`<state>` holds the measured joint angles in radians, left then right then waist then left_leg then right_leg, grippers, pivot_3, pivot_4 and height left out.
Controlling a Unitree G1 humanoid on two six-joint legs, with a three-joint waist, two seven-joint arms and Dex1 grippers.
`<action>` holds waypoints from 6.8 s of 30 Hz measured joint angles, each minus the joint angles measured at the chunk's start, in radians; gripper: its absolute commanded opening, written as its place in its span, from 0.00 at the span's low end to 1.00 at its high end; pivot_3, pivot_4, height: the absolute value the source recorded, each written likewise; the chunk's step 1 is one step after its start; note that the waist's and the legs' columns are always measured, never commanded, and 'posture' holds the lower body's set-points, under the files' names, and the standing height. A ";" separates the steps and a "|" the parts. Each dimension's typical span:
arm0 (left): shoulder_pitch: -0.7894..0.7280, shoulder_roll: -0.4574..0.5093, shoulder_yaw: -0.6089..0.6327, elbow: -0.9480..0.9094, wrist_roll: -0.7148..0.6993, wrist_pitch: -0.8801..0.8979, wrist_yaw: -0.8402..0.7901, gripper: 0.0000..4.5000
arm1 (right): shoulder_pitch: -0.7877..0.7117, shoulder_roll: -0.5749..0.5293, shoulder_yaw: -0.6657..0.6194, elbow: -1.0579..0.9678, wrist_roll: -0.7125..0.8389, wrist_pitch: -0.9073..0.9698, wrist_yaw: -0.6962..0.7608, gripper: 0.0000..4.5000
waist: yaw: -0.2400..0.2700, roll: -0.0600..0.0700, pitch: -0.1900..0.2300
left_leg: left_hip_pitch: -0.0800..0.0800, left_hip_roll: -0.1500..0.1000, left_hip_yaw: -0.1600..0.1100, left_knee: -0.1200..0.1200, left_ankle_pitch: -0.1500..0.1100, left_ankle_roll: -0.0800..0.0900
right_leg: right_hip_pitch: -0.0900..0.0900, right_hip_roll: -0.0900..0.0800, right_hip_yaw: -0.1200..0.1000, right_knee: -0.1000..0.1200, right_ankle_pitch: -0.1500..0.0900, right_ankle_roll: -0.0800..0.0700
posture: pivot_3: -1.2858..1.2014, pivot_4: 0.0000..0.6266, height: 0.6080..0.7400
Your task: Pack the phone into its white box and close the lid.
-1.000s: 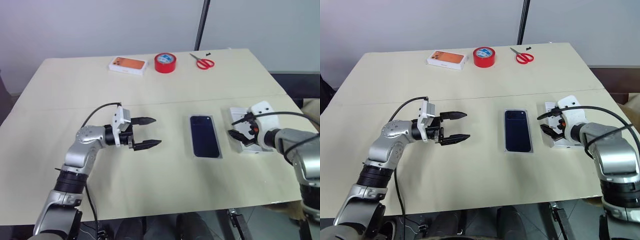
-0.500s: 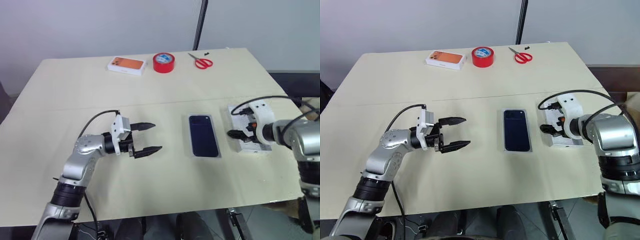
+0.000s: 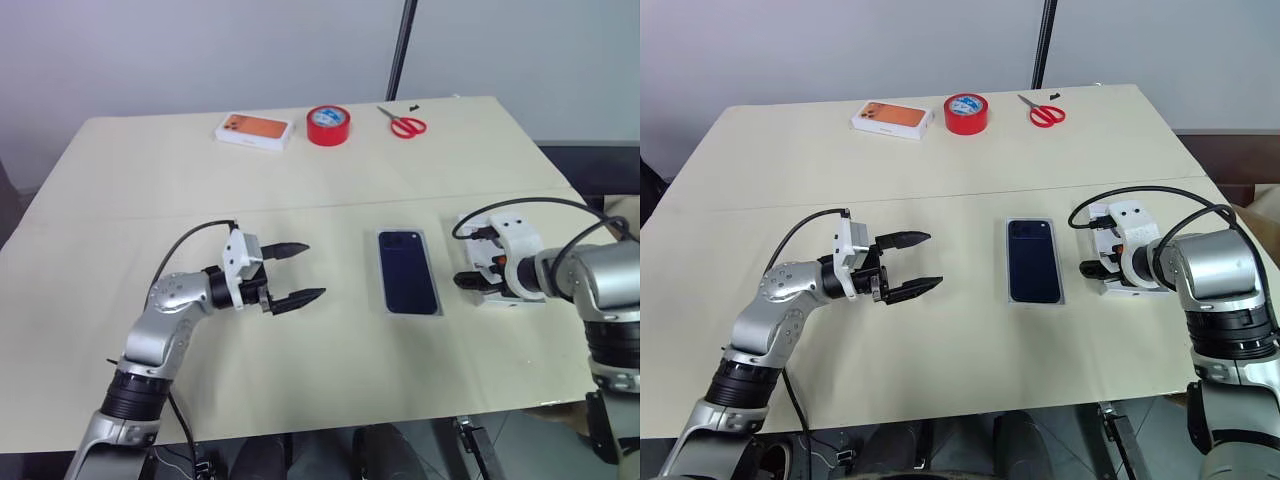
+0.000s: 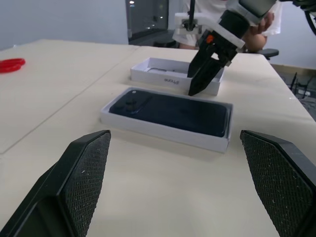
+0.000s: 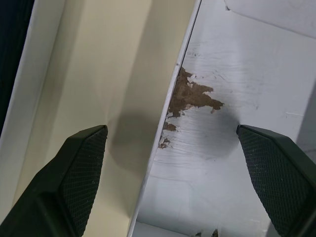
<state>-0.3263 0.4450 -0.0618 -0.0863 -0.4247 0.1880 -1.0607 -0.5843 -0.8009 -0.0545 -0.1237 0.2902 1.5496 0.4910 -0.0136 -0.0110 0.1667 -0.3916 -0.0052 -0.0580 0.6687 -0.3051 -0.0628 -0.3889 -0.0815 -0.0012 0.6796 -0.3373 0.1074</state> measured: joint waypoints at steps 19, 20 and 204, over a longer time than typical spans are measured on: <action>-0.031 -0.004 0.000 0.007 0.000 0.023 0.032 1.00 | -0.034 0.126 -0.108 0.050 -0.007 -0.024 -0.119 0.01 | -0.005 0.000 0.000 | 0.000 0.000 0.001 0.000 0.000 0.000 | 0.000 0.000 0.000 0.000 0.000 0.000 | 0.52 0.24 1.00; -0.036 -0.004 0.001 0.010 0.000 0.024 0.038 1.00 | -0.055 0.148 -0.131 0.074 0.001 -0.043 -0.117 0.01 | -0.008 0.000 0.000 | 0.000 0.000 0.001 0.000 0.000 0.000 | -0.001 0.000 0.001 0.001 0.000 0.000 | 0.52 0.24 1.00; -0.416 -0.526 -0.093 0.744 0.237 -0.025 0.319 0.00 | 0.414 0.154 -0.038 -0.190 0.071 -0.800 -0.008 0.01 | 0.005 -0.002 -0.001 | 0.002 -0.003 -0.001 0.001 0.001 0.003 | 0.003 0.000 -0.001 0.000 0.000 0.000 | 0.52 0.24 1.00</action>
<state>-0.7428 -0.0809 -0.1545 0.6582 -0.1875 0.1628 -0.7413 -0.1705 -0.6474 -0.0922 -0.3135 0.3610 0.7499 0.4827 -0.0087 -0.0125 0.1653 -0.3894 -0.0081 -0.0588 0.6693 -0.3043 -0.0595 -0.3855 -0.0815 -0.0022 0.6796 -0.3372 0.1075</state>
